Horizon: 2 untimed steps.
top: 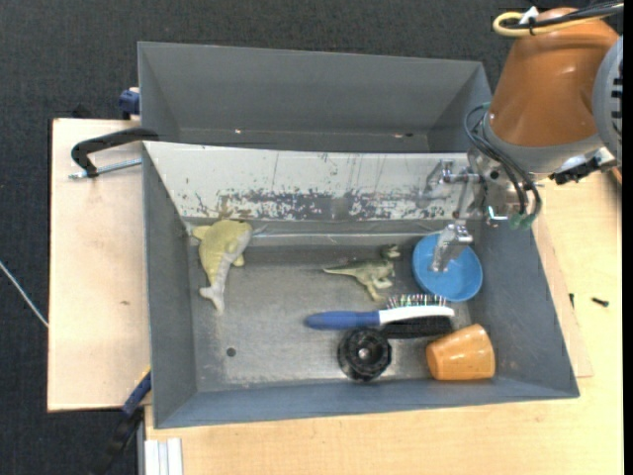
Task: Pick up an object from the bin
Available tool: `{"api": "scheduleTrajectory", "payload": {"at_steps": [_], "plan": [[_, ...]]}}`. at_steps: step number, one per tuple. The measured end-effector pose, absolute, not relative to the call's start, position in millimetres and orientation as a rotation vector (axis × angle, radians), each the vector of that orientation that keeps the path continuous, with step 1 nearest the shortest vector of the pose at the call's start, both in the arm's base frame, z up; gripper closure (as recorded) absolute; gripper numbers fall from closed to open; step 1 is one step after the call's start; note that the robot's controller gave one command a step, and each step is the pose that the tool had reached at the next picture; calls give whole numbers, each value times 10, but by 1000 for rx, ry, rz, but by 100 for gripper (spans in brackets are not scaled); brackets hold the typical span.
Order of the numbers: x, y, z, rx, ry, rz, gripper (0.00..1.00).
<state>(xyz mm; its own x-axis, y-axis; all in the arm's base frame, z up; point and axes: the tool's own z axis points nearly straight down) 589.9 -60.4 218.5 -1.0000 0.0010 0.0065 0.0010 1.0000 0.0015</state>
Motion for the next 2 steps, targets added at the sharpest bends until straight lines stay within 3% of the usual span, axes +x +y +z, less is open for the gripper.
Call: {"api": "scheduleTrajectory", "payload": {"at_steps": [1,2], "plan": [[5796,-917,1137,187,-3148,2,0],[5688,-995,754,152,-3143,0,0]]}}
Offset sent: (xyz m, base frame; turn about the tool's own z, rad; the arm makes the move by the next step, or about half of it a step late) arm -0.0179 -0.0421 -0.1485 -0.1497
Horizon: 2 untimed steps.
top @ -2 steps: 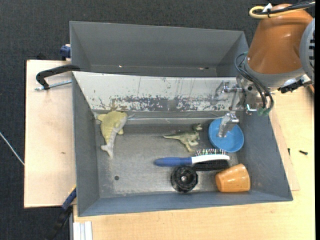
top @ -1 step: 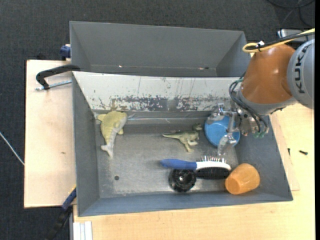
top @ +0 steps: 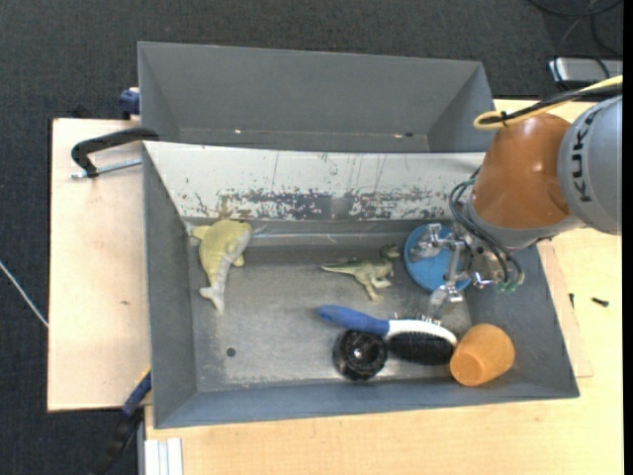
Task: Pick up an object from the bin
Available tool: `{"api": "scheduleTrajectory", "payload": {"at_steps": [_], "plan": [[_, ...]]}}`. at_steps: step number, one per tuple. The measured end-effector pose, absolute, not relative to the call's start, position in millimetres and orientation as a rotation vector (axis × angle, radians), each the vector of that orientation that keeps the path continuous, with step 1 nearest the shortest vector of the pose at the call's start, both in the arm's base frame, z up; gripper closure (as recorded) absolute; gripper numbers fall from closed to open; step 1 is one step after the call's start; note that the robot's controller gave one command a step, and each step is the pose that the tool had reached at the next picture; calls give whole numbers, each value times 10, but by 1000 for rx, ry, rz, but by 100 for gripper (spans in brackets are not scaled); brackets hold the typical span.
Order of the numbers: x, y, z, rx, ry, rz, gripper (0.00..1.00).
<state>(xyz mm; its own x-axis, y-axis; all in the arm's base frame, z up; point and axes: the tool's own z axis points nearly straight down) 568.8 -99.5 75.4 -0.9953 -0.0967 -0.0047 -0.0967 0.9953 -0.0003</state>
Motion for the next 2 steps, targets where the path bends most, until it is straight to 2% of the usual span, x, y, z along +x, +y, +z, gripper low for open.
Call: {"api": "scheduleTrajectory", "payload": {"at_steps": [1,2], "plan": [[5708,-1018,802,-151,3127,-8,100],[5617,-925,2088,-142,3123,-3,100]]}}
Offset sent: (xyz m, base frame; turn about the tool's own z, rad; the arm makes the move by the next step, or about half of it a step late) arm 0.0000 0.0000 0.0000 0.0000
